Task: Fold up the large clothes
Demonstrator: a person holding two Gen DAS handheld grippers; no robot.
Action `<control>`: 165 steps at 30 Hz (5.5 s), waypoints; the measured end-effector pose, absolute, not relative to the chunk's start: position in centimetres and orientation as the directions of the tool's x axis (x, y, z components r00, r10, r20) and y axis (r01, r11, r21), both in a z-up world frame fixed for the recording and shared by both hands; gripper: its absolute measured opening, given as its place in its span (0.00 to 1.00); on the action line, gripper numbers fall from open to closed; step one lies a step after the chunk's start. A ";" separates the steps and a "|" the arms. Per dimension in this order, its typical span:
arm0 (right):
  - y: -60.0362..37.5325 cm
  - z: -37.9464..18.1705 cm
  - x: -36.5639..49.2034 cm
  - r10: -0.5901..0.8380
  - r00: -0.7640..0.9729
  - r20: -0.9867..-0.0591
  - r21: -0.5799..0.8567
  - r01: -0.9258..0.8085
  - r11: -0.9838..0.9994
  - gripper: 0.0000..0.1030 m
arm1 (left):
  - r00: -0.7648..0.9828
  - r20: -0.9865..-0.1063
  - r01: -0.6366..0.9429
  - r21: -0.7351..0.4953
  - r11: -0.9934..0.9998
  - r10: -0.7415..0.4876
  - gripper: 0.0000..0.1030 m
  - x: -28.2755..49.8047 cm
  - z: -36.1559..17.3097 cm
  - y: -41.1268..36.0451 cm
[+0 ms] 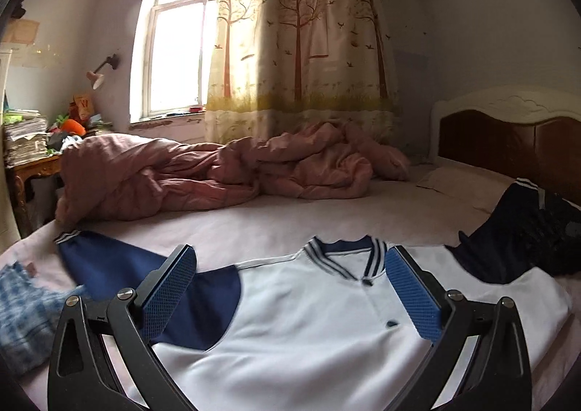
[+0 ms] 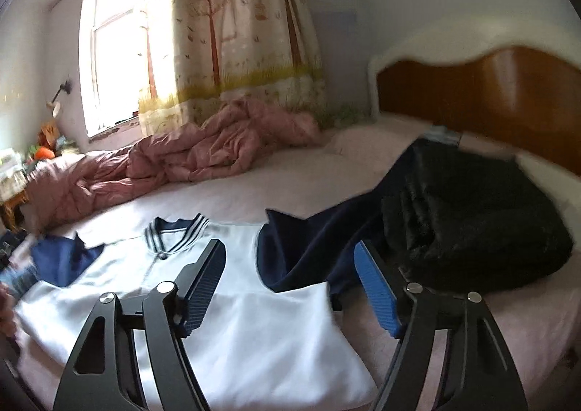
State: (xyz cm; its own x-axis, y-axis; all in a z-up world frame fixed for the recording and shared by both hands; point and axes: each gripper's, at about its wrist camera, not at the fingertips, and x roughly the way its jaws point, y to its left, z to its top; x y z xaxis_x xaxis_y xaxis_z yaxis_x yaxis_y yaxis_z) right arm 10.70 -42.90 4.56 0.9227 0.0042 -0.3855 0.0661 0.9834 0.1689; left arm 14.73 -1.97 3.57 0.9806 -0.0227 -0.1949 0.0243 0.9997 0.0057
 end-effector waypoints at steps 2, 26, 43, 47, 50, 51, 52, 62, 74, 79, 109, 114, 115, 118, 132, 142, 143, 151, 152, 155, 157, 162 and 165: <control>-44.1 4.8 12.8 0.010 0.892 -0.451 0.209 0.094 0.973 0.63 | 0.975 -0.220 0.016 -0.009 1.000 -0.017 1.00 16.5 2.9 -2.6; -53.0 -6.7 29.4 -0.069 0.663 -0.745 0.310 0.436 0.845 0.11 | 0.956 -0.281 -0.070 0.046 0.996 0.080 1.00 18.9 -4.4 -4.5; -38.2 -3.4 24.7 0.246 0.674 -0.697 0.146 -0.203 0.968 0.06 | 0.962 -0.247 -0.109 0.046 0.993 0.117 1.00 18.4 -4.2 -4.2; -40.5 -1.8 24.0 0.246 0.738 -0.628 0.231 -0.124 0.965 0.19 | 0.960 -0.254 -0.107 0.041 0.993 0.114 1.00 18.4 -4.3 -4.2; -43.5 -0.8 23.4 0.220 0.783 -0.583 0.296 -0.047 0.954 0.53 | 0.959 -0.260 -0.105 0.041 0.994 0.113 1.00 18.5 -4.4 -4.2; -44.3 -0.6 23.3 0.195 0.799 -0.568 0.301 -0.018 0.953 0.58 | 0.959 -0.261 -0.105 0.041 0.994 0.112 1.00 18.5 -4.4 -4.2; -45.6 -0.3 23.0 0.157 0.818 -0.553 0.312 0.028 0.950 0.58 | 0.959 -0.261 -0.105 0.041 0.994 0.112 1.00 18.5 -4.4 -4.3; -52.1 -2.5 26.2 -0.037 0.737 -0.675 0.293 0.314 0.903 0.58 | 0.953 -0.285 -0.104 0.022 0.994 0.106 1.00 18.9 -4.7 -3.7; -51.4 -7.1 32.1 -0.068 0.672 -0.738 0.308 0.425 0.851 0.37 | 0.945 -0.312 -0.104 0.005 0.995 0.101 1.00 19.4 -4.9 -3.1; -52.0 -5.7 31.2 -0.050 0.736 -0.676 0.346 0.376 0.860 0.06 | 0.942 -0.320 -0.106 -0.004 0.994 0.099 1.00 19.5 -5.0 -2.9; -36.2 -0.5 17.8 0.285 0.811 -0.511 0.278 -0.158 0.948 0.29 | 0.963 -0.258 0.091 0.026 0.995 -0.081 0.92 15.5 -0.7 -7.7; -41.1 0.7 18.3 0.070 0.865 -0.498 0.249 0.065 0.966 0.29 | 0.920 -0.312 0.269 0.065 0.961 -0.237 0.81 16.5 1.1 -14.0; -42.3 0.6 18.5 0.030 0.863 -0.504 0.247 0.110 0.963 0.29 | 0.897 -0.339 0.315 0.040 0.948 -0.284 0.80 17.1 1.3 -15.0; -44.7 0.1 19.1 0.042 0.845 -0.534 0.305 0.146 0.941 0.29 | 0.813 -0.439 0.400 -0.060 0.915 -0.384 0.73 19.4 1.0 -18.2; -47.7 -1.0 19.7 0.065 0.817 -0.573 0.386 0.199 0.901 0.30 | 0.698 -0.580 0.553 0.064 0.831 -0.420 0.31 25.8 0.2 -32.8; -50.8 -0.4 19.5 0.074 0.831 -0.552 0.449 0.220 0.866 0.30 | 0.527 -0.742 0.635 0.020 0.772 -0.414 0.42 28.5 -4.9 -36.0; -50.8 -0.5 19.6 0.067 0.828 -0.557 0.442 0.227 0.868 0.30 | 0.520 -0.739 0.649 0.017 0.760 -0.427 0.46 28.3 -5.0 -35.9; -50.5 -0.7 19.7 0.047 0.822 -0.567 0.419 0.239 0.876 0.30 | 0.500 -0.821 0.585 0.087 0.806 -0.274 0.56 29.5 -6.5 -35.3; -50.4 -0.8 19.8 0.045 0.819 -0.571 0.412 0.240 0.879 0.30 | 0.504 -0.824 0.576 0.096 0.812 -0.260 0.42 29.5 -6.5 -35.0; -50.0 -1.0 20.2 0.038 0.810 -0.585 0.397 0.245 0.885 0.30 | 0.558 -0.796 0.527 0.119 0.841 -0.236 0.16 29.2 -5.5 -32.7; -49.6 -1.3 20.5 0.041 0.804 -0.593 0.390 0.242 0.888 0.30 | 0.581 -0.767 0.493 0.063 0.868 -0.274 0.16 29.3 -4.3 -29.9; -45.8 -2.1 21.6 0.082 0.767 -0.637 0.307 0.155 0.939 0.29 | 0.695 -0.689 0.313 0.033 0.949 -0.205 0.14 29.3 -1.1 -21.3; -43.2 -2.9 22.1 0.105 0.738 -0.666 0.250 0.088 0.964 0.29 | 0.729 -0.685 0.097 0.088 0.991 -0.010 0.13 30.0 -0.2 -15.5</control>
State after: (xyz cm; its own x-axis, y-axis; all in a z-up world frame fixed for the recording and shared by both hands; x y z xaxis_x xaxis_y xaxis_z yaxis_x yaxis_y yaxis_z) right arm 22.13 -43.18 -2.86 0.7384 0.1054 -0.6661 0.0879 0.9642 0.2501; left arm 30.00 -15.48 -0.16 0.7286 -0.0102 -0.6848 0.0966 0.9914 0.0881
